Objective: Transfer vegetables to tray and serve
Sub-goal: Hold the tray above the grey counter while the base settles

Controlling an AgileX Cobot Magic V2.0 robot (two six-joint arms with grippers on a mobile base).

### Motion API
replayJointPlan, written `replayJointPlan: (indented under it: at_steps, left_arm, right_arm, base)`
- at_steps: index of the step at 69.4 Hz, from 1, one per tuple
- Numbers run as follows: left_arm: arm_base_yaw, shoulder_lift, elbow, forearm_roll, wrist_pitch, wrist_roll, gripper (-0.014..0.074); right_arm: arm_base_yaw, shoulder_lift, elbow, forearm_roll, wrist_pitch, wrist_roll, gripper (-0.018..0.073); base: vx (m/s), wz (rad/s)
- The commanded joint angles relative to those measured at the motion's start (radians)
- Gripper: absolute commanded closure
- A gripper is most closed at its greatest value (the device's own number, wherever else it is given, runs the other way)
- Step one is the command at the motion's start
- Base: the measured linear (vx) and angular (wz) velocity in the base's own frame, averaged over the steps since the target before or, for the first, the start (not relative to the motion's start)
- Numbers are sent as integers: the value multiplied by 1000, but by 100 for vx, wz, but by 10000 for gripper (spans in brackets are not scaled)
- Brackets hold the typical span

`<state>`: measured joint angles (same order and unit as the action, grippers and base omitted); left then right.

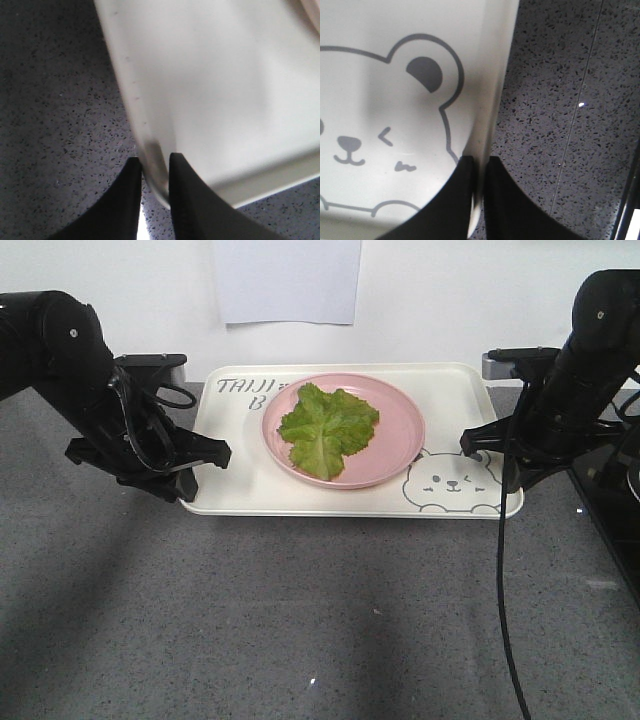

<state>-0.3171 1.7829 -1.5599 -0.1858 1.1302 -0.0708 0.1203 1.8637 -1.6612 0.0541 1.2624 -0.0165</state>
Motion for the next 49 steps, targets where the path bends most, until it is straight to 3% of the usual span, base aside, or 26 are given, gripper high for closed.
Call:
replayJointPlan:
  at_steps: [1,9,49]
  left_arm:
    - [-25,-55,-27,-100,-56,21,604]
    - [-25,-48,-27,-90,-28,21,604]
    - [-24,18,-26,27,-13,14,604]
  right_arm:
    - [19,-56,-27,135,-7,-53,568]
    - [22,-56,-27,189,-6,-103,566]
    - [22,63,-27,256,10,-122,564]
  base:
    - [0,0]
    - [0,0]
    - [0,0]
